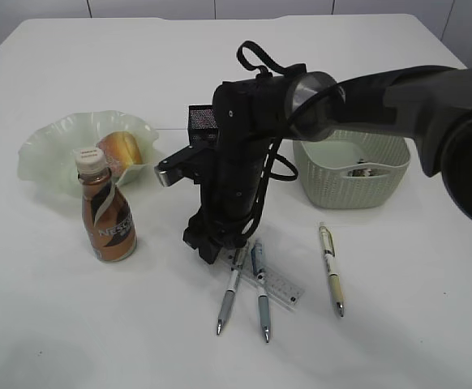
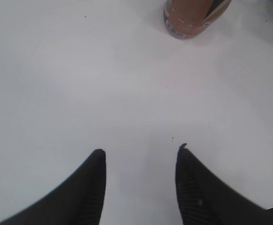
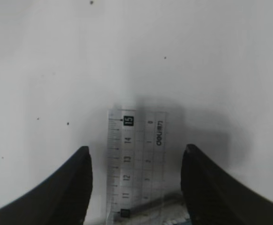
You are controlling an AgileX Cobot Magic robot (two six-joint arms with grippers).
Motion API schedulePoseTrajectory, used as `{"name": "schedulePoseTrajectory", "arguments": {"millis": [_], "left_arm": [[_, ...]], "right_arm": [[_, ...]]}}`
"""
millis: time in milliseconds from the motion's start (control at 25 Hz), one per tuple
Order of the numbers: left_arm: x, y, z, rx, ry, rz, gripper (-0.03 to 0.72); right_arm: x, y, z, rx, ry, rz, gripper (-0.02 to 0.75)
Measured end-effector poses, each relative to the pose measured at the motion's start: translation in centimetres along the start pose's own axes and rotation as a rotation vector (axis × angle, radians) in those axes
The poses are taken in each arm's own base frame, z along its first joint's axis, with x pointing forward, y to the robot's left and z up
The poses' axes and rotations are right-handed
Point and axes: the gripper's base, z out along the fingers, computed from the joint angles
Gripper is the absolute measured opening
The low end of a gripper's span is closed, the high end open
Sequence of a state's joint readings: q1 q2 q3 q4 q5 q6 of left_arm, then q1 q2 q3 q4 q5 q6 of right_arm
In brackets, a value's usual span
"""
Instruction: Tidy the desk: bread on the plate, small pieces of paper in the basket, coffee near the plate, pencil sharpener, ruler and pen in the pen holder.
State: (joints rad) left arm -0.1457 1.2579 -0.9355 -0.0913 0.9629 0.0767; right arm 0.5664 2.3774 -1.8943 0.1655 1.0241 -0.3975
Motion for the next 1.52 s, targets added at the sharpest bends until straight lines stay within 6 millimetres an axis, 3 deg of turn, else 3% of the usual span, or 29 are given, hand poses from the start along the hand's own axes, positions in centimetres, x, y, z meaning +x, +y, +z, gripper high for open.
{"name": "schedulePoseTrajectory", "arguments": {"millis": [160,480,760,920,1160,1520], "left_arm": [[0.0,0.0,0.0,0.000,-0.002,0.000,0.354],[0.0,0.0,0.0,0.000,-0.005,0.000,0.354],[-0.1,0.0,0.0,-0.001,-0.007,0.000,0.354],[-0.1,0.0,0.0,-0.001,-0.007,0.000,0.354],[-0.1,0.0,0.0,0.003,-0.009,-0.003,0.354],[0.0,-0.1,0.0,0.007,-0.002,-0.005,0.353]], "right_arm": [[0.0,-0.1,0.3,0.002,0.003,0.006,0.433],[0.0,-0.2,0.3,0.016,0.006,0.003,0.281],[0.0,-0.3,0.3,0.023,0.012,0.012,0.265],[-0.5,-0.2,-0.7,0.008,0.008,0.046,0.265],[-1.1,-0.7,-5.5,-0.077,-0.125,0.106,0.265],[0.6,-4.6,-16.6,-0.241,-0.482,0.135,0.265]]}}
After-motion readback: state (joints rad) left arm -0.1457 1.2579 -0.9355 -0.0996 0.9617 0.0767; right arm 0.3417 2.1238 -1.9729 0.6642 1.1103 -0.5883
